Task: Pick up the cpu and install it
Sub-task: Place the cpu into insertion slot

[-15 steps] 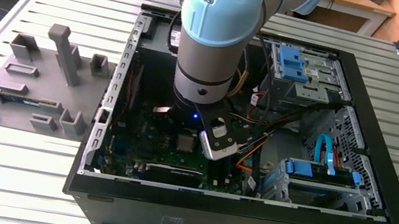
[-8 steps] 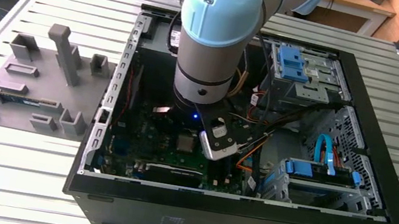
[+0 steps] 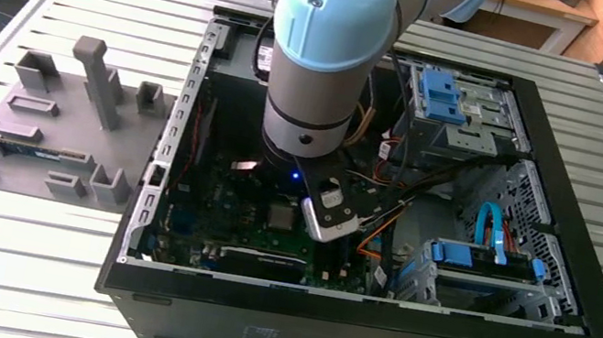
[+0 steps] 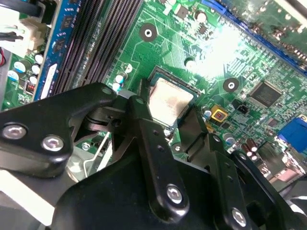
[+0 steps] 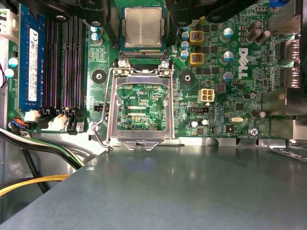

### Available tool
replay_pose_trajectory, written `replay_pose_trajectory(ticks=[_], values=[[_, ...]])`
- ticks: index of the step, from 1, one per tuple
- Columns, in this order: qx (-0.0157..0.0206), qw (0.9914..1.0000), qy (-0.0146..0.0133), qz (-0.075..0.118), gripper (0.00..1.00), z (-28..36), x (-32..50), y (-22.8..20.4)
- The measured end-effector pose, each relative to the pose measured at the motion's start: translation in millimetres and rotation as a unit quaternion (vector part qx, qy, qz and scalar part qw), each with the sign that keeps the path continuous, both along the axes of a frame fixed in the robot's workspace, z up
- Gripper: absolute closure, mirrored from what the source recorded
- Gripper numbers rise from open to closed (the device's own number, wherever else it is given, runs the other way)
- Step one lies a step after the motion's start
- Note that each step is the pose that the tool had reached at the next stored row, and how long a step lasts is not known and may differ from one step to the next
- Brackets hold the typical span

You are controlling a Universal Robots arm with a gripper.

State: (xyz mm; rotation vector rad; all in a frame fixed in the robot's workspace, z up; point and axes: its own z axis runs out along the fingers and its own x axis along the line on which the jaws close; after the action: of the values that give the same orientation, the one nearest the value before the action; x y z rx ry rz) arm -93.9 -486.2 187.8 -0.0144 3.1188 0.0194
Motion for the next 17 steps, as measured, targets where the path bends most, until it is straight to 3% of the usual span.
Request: replay_pose_trajectory(ticks=[2, 3, 17], values=[[0.0, 1.0, 0.0001, 0.0, 0.52, 0.0, 0.0, 0.0], [0.0, 1.0, 0.0002, 0.0, 0.46, 0.0, 0.0, 0.0], [0.0001, 1.0, -0.0001, 0.0, 0.46, 0.0, -2.5, 0.0]])
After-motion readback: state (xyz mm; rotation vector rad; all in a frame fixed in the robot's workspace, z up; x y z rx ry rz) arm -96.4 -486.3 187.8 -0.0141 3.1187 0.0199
